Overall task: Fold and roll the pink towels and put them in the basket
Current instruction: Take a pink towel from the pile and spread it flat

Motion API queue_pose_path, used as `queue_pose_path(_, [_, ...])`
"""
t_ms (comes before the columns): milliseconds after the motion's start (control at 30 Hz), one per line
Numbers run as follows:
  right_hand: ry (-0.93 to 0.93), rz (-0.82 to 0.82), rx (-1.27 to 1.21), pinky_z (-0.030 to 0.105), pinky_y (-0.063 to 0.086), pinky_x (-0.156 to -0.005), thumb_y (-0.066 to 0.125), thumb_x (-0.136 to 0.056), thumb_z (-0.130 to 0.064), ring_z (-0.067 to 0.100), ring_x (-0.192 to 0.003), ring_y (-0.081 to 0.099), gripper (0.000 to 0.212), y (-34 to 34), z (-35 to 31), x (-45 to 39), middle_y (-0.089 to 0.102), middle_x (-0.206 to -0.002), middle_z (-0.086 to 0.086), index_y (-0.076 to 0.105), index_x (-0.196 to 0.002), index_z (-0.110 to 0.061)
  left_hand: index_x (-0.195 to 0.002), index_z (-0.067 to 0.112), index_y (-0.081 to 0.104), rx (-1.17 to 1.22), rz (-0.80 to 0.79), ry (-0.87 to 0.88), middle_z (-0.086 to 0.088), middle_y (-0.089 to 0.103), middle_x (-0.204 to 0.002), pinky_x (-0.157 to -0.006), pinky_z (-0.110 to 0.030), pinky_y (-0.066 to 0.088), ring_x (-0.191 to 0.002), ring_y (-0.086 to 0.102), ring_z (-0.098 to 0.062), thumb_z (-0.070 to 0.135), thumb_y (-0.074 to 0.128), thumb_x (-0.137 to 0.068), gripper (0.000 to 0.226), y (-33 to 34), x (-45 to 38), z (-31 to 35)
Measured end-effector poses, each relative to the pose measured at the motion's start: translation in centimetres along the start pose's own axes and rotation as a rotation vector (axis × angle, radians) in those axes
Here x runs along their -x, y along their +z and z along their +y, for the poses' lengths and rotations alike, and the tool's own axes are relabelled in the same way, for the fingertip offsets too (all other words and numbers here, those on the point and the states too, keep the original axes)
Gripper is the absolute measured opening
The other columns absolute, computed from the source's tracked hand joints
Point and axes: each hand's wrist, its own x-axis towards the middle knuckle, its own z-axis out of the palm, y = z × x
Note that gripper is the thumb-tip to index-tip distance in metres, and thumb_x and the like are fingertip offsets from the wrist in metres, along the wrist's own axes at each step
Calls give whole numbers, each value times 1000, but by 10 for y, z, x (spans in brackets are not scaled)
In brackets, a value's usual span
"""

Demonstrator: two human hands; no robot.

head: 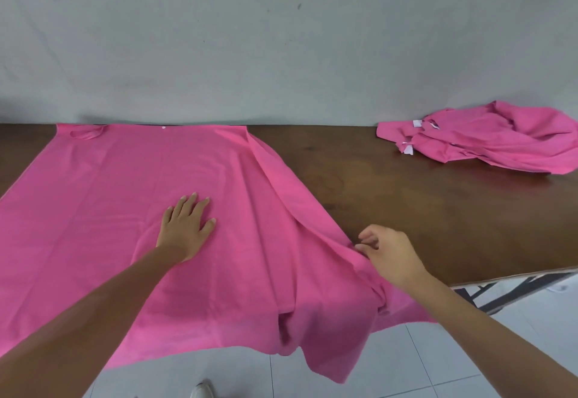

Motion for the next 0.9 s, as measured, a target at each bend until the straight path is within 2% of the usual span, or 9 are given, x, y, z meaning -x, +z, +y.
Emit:
queue_pose_path(67, [61, -97, 47, 35, 55, -86, 79, -85, -34, 15, -91, 68, 14, 5, 4, -9, 73, -92, -8, 72, -91, -23, -155, 18, 32, 66, 71, 6, -11, 23, -164, -122, -50, 13, -152, 17, -28, 45, 37, -103, 59, -1, -3, 19])
queue_pose_path(133, [89, -164, 60, 36, 55, -85, 76, -87, -36, 16, -89, 68, 12, 10, 0, -16, 74, -90, -6, 72, -80, -27, -154, 15, 35, 125, 115, 77, -13, 29, -161, -121, -51, 16, -150, 22, -30, 50, 34, -102, 63, -2, -6, 46])
queue_pose_path(300, [210, -142, 39, 36, 59, -77, 83, -81, -31, 16, -75, 69, 28, 12, -3, -29, 73, -72, -7, 72, -55, -29, -160, 29, 16, 163, -1, 244, -1, 10, -167, -124, -44, 8, -154, 8, -22, 72, 6, -86, 85, 4, -11, 96])
queue_pose_path(400, [277, -105, -17, 32, 58, -77, 85, -78, -29, 13, -74, 69, 22, 1, 0, -32, 73, -70, -10, 76, -58, -29, -159, 35, 5, 24, -38, 242, 5, 0, -168, -125, -40, 3, -154, -4, -16, 73, -3, -87, 82, 19, -11, 92])
queue_pose_path(500, [290, -50, -88, 27, 54, -74, 84, -79, -21, 11, -77, 68, 17, -17, 5, -38, 75, -73, -9, 79, -64, -26, -159, 36, 2, -10, -27, 243, 7, -3, -168, -126, -40, 2, -154, -7, -14, 70, 1, -92, 75, 23, -11, 90])
queue_pose_path(633, [284, -189, -226, 27, 51, -77, 73, -89, -12, 15, -78, 65, 11, -22, 3, -46, 75, -82, 1, 78, -80, -13, -159, 37, 3, -14, -18, 244, 8, -2, -168, -125, -40, 2, -154, -7, -13, 70, -2, -91, 76, 23, -11, 91])
queue_pose_path(700, [257, -195, -247, 28, 50, -77, 68, -93, -11, 16, -80, 64, 12, -12, 0, -53, 73, -87, 1, 75, -84, -14, -159, 37, 3, -11, -17, 242, 8, -2, -168, -125, -39, 2, -154, -7, -13, 70, -2, -90, 77, 23, -11, 91])
queue_pose_path(833, [192, -155, -199, 31, 53, -89, 77, -88, -20, 16, -90, 68, 15, 13, -14, -75, 74, -90, -5, 73, -75, -26, -159, 37, 5, -11, -4, 242, 8, 0, -168, -126, -39, 3, -154, -5, -13, 70, -1, -91, 76, 24, -12, 91])
queue_pose_path(900, [200, -170, -147, 29, 51, -87, 79, -85, -21, 13, -87, 66, 16, 17, -21, -83, 72, -85, -7, 72, -71, -26, -159, 38, 6, -10, -1, 236, 9, 1, -168, -126, -39, 3, -154, -5, -12, 70, 0, -91, 75, 25, -12, 91])
